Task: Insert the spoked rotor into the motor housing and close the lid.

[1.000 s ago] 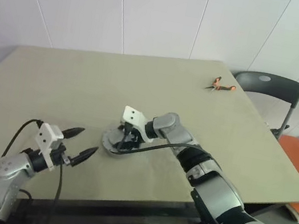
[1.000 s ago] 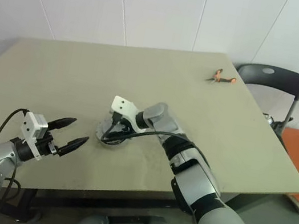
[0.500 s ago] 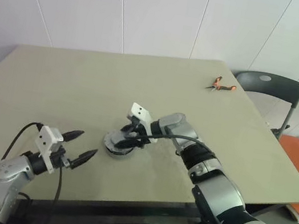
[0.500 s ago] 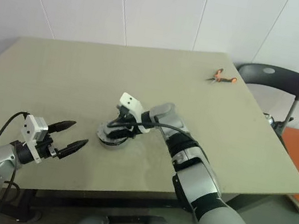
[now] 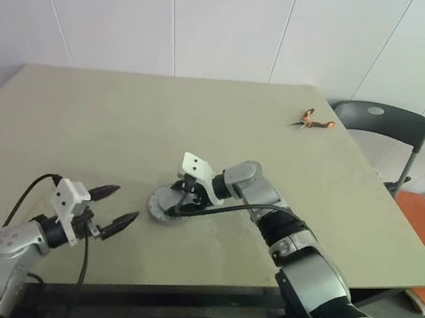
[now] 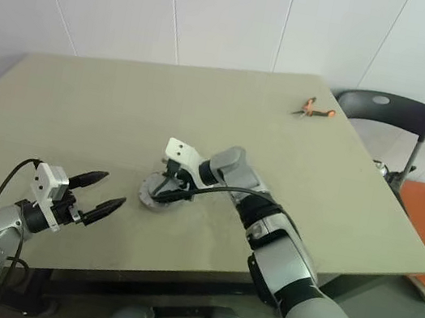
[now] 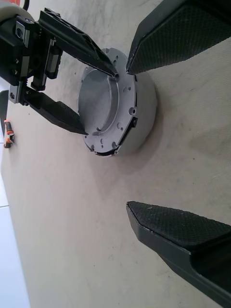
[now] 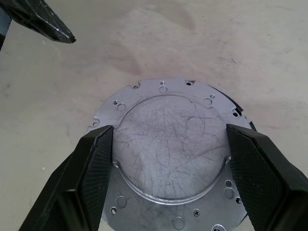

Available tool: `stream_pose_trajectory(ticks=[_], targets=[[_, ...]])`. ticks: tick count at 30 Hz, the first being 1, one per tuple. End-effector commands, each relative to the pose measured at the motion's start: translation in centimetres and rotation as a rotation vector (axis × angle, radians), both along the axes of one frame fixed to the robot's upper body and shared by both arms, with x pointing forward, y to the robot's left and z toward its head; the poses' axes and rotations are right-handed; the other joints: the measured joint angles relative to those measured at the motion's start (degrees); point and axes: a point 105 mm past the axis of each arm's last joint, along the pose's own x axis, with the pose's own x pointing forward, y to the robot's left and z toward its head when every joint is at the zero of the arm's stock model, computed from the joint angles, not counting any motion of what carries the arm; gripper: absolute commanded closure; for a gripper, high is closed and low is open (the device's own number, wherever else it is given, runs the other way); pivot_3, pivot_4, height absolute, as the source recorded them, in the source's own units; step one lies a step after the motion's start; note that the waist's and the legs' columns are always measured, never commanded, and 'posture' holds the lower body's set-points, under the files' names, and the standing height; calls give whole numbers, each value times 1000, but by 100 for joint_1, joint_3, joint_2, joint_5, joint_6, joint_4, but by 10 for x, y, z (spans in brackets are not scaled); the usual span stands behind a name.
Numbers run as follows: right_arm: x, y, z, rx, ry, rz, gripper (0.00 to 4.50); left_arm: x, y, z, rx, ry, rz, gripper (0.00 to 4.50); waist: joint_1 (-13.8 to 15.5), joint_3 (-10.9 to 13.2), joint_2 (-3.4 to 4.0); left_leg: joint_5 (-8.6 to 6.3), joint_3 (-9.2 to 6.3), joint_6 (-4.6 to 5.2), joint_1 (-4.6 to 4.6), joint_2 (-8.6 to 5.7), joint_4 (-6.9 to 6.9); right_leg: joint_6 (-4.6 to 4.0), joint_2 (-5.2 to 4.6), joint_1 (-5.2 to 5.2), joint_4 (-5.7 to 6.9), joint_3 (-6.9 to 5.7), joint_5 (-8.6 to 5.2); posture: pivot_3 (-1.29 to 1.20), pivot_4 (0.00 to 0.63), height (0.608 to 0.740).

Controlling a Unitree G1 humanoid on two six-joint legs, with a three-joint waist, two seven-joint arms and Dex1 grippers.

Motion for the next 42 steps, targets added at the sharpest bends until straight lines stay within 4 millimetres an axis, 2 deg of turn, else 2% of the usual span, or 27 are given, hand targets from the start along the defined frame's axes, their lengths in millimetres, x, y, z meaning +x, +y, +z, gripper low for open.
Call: stream_pose_trajectory(ticks=[1, 7, 28, 32, 35, 39, 42], targets=[[6, 6, 15, 44, -15, -10, 1287, 2, -3, 7, 7, -31, -12, 0, -1, 0, 0, 0, 0, 0, 0, 0, 0, 0, 0, 0, 1, 0, 0, 0, 0, 740], [10, 3, 13, 24, -46, -18, 1287, 2, -4, 6, 6, -26, -17, 0, 0, 0, 0, 0, 0, 0, 0, 1, 1, 0, 1, 0, 1, 0, 0, 0, 0, 740], [6, 5, -2, 8, -70, -21, 1287, 1, -8, 5, 5, -14, -28, 0, -7, -1, -1, 3, 0, -4, 6, 3, 7, -6, 7, 1, 13, 1, 4, 0, 0, 740], [6, 0, -6, -29, -69, -18, 1287, 1, -8, 6, 8, -14, -30, 0, -6, -1, -1, 3, -1, -4, 7, 4, 7, -7, 8, 1, 15, 1, 4, 0, 0, 740], [12, -11, -18, -116, -66, -59, 1287, 2, -8, 6, 11, -15, -32, 0, -4, -3, 2, 3, 0, -4, 9, 4, 7, -7, 8, 4, 15, 1, 3, 0, 0, 740], [13, -18, -24, -155, -36, -74, 1287, 1, -8, 5, 12, -15, -31, 0, 7, -1, 10, 3, 0, -4, 41, 3, 8, -4, 8, 37, 14, 1, -2, 0, 0, 740], [11, -21, -27, -173, -17, -70, 1287, 1, -9, 5, 13, -14, -32, 0, 7, 0, 18, 2, -4, -4, 102, 3, 1, -6, 8, 101, 0, -3, -25, 0, 0, 740]])
